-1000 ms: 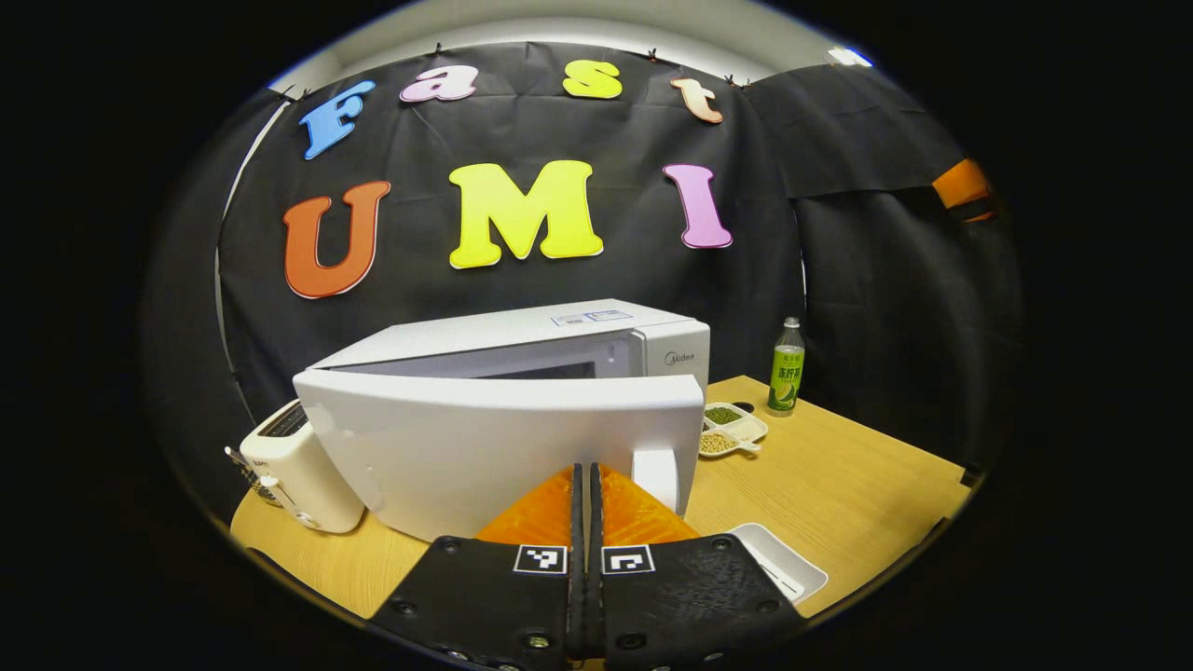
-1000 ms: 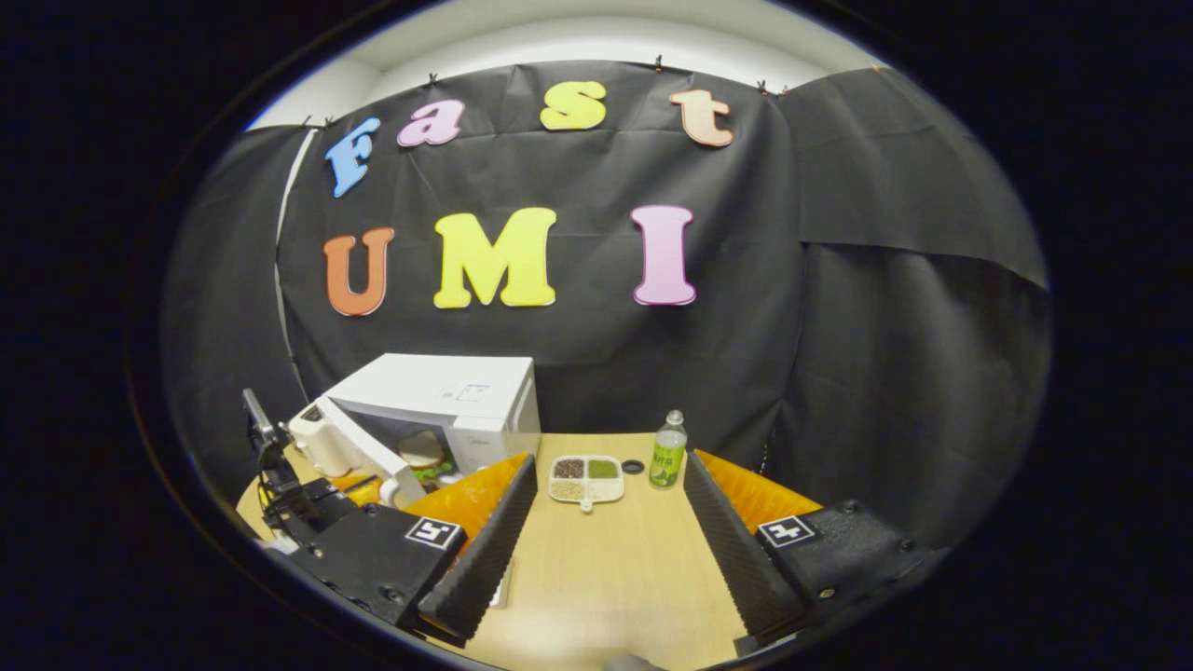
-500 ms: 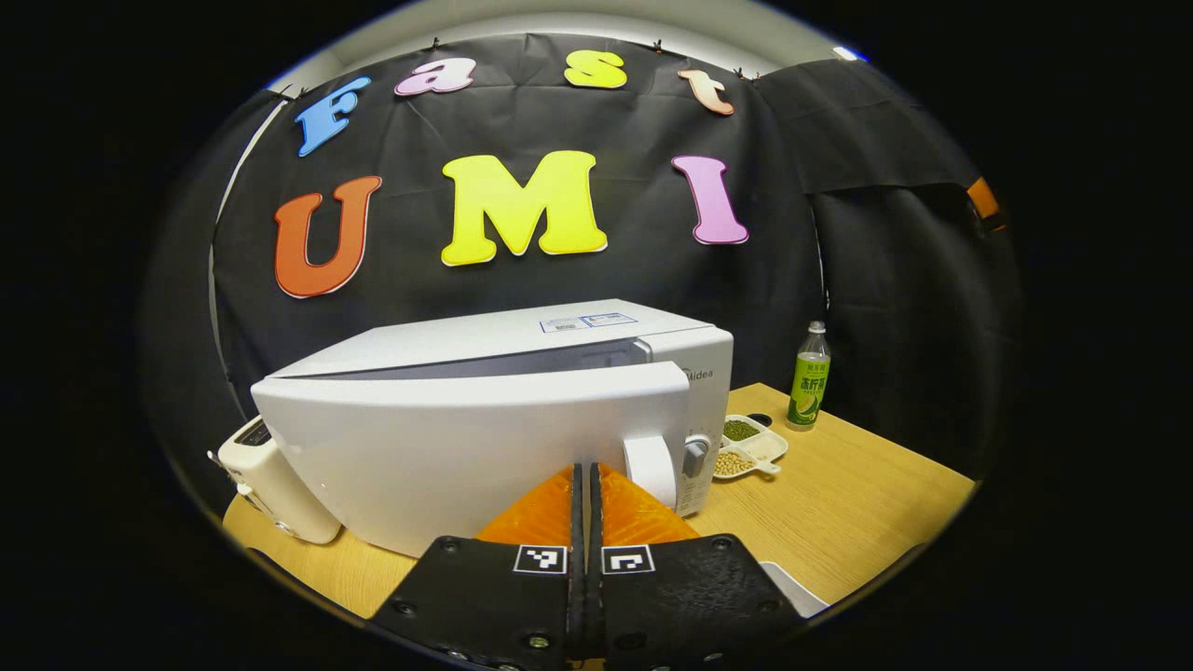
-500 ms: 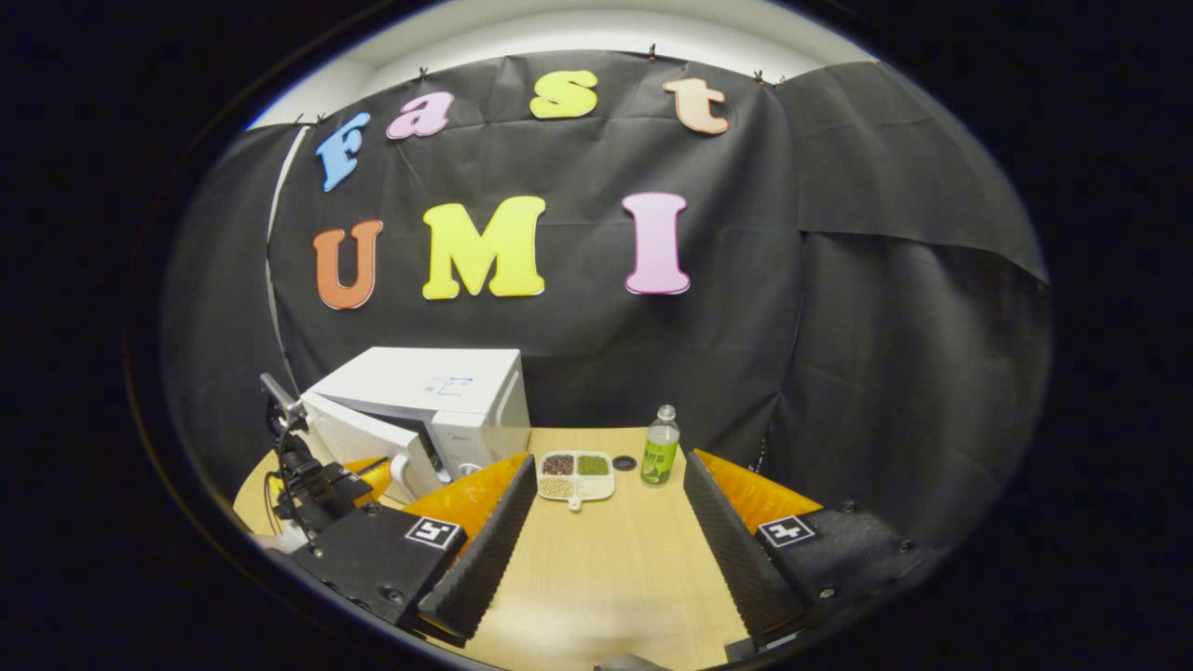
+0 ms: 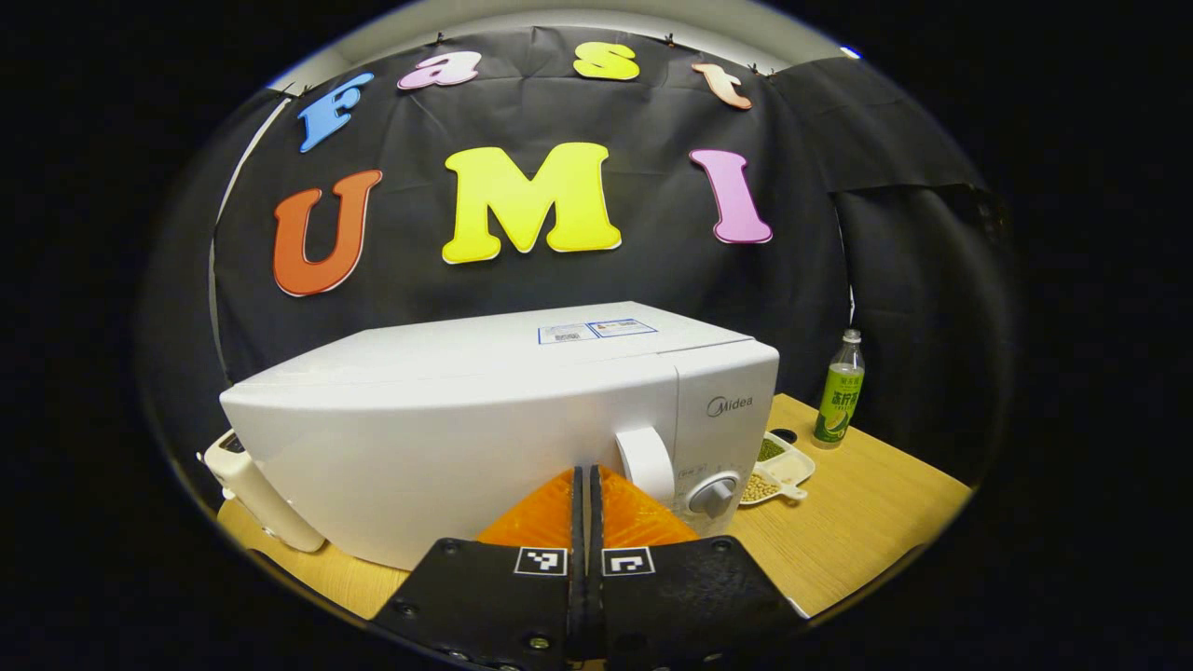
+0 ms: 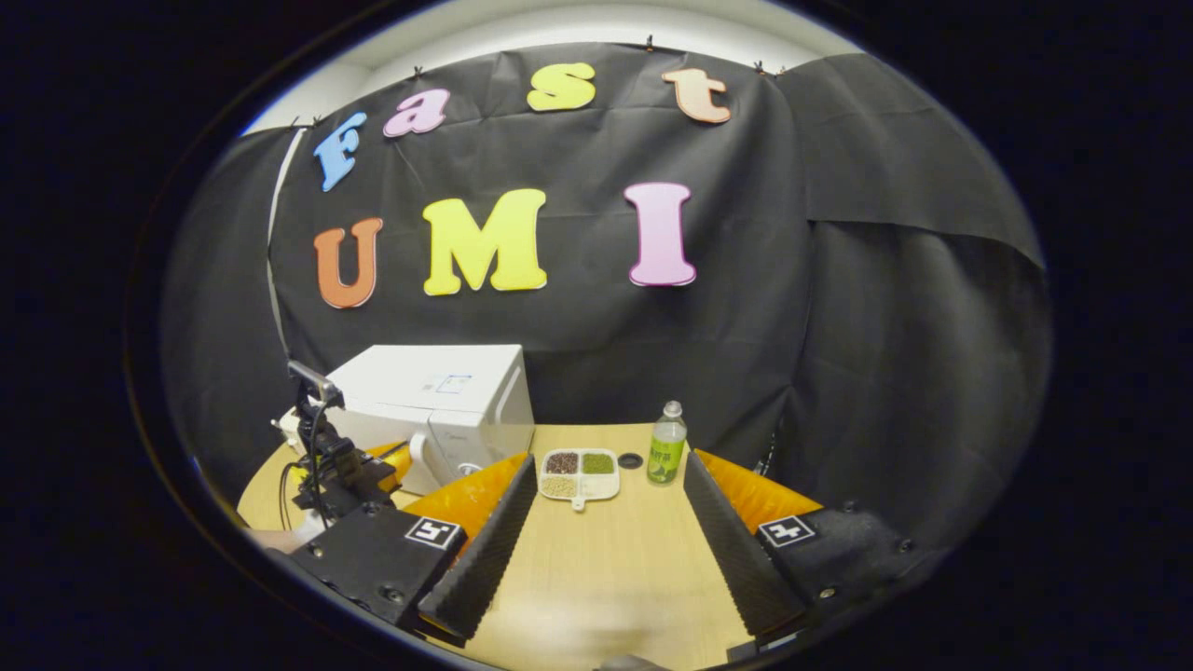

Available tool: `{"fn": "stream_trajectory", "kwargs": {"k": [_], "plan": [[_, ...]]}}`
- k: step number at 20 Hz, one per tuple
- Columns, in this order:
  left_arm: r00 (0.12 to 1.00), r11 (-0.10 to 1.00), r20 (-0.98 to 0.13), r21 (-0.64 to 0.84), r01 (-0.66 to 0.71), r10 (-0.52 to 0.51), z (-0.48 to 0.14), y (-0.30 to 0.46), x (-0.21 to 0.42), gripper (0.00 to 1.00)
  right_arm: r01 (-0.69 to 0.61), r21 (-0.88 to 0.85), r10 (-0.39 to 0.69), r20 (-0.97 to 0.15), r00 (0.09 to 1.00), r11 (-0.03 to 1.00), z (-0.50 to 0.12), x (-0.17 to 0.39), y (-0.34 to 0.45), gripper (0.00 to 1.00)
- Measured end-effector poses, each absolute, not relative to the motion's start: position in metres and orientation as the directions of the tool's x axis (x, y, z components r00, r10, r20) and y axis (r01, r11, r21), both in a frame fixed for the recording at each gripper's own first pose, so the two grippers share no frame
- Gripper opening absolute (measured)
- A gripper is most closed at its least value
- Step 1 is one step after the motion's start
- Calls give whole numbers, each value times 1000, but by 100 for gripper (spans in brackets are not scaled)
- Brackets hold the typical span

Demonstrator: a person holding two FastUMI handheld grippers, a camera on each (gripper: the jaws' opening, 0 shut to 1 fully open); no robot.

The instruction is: Open the microwave oven with the left hand, put the food in, and close the microwave oven.

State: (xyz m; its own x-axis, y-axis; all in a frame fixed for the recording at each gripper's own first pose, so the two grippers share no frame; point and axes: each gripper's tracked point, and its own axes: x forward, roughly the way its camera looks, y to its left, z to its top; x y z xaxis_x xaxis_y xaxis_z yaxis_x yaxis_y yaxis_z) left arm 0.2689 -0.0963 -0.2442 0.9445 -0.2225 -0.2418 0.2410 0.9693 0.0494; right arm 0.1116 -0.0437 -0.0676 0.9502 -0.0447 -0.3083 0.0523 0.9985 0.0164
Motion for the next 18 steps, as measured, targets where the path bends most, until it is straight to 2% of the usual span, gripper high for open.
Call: {"fn": "stream_trajectory", "kwargs": {"k": [1,2,3,6,7,8,11,12,13,14,15,18], "plan": [[947,970,-228,37,240,-226,-242,-98,267,0,50,17,-42,-308,950,999,-69,113,-43,92],[944,969,-236,32,243,-229,-244,-98,266,10,51,19,-42,-309,950,999,-69,113,-43,92],[944,968,-231,33,248,-234,-243,-98,265,0,50,24,-40,-310,950,998,-71,114,-43,92],[944,969,-241,41,242,-226,-242,-95,263,0,43,38,-29,-313,949,998,-71,117,-36,92],[946,970,-238,47,238,-221,-237,-92,259,10,38,39,-24,-307,951,999,-69,118,-31,92],[951,972,-230,61,227,-208,-230,-86,255,0,31,38,-18,-302,953,999,-67,119,-26,100],[950,965,-199,53,257,-242,-203,-81,236,0,-6,32,14,-283,959,999,-60,118,-6,100],[949,964,-199,52,261,-247,-196,-77,227,20,-15,26,22,-270,963,1000,-55,117,0,100],[947,962,-197,52,269,-254,-189,-73,217,52,-23,19,27,-258,966,1000,-52,118,7,92],[951,964,-190,59,260,-245,-181,-68,210,84,-31,13,33,-244,969,999,-48,116,12,100],[957,967,-177,68,245,-230,-169,-60,199,97,-35,7,36,-233,972,999,-44,113,18,92],[966,972,-141,51,228,-219,-140,-47,169,95,-52,19,55,-200,978,998,-33,104,33,92]]}}
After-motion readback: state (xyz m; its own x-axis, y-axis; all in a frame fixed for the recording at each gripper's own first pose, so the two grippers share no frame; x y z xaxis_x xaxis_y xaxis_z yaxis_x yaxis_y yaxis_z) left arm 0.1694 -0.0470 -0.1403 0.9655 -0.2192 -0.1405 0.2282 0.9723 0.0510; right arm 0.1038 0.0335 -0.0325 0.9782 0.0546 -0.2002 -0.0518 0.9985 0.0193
